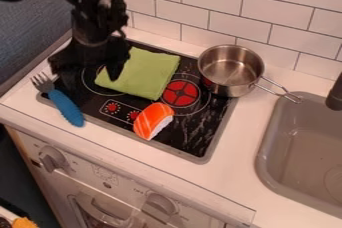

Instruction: Move the blue spoon to the bottom left of the burner

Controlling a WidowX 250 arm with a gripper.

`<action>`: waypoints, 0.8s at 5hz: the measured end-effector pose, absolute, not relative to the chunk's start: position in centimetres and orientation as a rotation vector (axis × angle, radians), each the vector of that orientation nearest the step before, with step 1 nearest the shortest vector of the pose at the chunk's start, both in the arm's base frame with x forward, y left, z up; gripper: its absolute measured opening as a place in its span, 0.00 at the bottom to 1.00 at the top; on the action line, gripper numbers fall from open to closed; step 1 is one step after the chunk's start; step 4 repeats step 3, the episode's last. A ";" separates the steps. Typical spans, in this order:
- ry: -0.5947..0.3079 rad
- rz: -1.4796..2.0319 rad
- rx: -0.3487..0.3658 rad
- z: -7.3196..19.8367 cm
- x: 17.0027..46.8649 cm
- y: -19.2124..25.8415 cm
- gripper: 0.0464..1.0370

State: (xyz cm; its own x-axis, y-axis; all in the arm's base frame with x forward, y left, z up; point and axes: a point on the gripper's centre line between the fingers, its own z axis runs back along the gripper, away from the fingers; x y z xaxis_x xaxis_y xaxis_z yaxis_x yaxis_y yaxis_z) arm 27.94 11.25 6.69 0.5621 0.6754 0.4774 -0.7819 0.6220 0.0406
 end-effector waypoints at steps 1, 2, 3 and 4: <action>-0.469 0.844 0.206 9.0 28.9 10.6 0.96; -0.492 0.785 0.216 10.7 29.3 10.1 0.96; -0.489 0.776 0.216 10.7 29.3 10.0 0.96; -0.489 0.776 0.216 10.7 29.3 10.0 0.96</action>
